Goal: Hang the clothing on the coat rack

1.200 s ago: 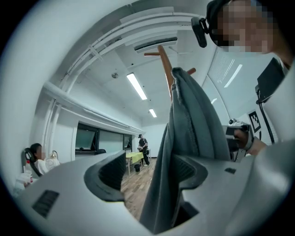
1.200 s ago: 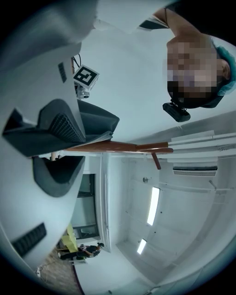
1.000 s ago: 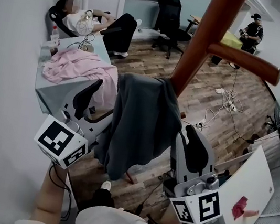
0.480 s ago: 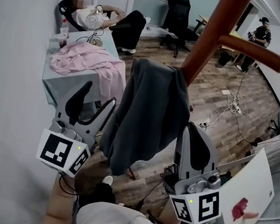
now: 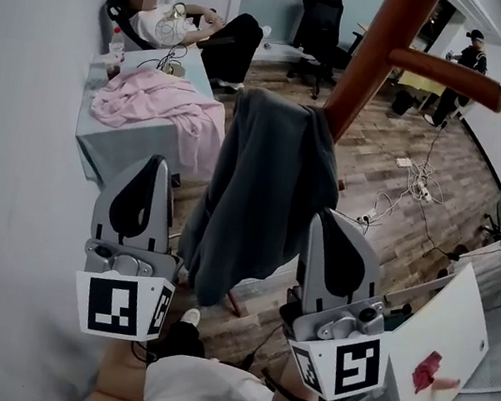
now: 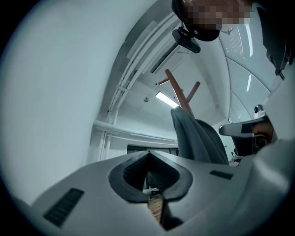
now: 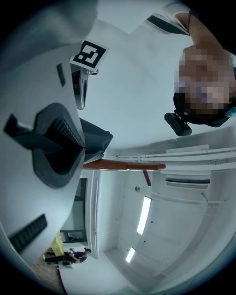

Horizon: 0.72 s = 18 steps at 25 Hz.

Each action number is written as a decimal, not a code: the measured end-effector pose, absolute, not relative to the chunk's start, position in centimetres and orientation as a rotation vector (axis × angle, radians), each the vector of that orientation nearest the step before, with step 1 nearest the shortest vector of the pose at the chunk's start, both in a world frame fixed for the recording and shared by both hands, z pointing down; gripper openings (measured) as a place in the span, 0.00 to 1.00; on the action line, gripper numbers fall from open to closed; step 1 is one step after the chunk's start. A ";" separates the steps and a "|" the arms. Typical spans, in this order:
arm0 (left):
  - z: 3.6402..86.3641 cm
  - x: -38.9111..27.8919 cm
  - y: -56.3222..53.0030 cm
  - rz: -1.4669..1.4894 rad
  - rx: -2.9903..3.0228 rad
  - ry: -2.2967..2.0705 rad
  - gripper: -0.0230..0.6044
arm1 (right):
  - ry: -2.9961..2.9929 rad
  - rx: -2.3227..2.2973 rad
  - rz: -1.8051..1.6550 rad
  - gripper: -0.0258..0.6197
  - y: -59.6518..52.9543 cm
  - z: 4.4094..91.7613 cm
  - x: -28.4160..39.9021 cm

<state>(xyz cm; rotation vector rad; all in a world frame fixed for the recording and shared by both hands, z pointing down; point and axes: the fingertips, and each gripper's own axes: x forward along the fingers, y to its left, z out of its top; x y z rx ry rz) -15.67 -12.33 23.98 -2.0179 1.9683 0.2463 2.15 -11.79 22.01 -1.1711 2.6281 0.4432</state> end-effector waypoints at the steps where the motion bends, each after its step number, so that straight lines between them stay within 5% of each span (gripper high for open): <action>1: 24.0 -15.6 -12.4 0.237 -2.016 1.965 0.06 | 2.631 -1.167 0.442 0.07 -11.8 22.1 2.0; 18: 23.6 -14.6 -12.6 0.206 -2.033 1.912 0.06 | 2.644 -1.139 0.439 0.07 -11.9 21.7 1.5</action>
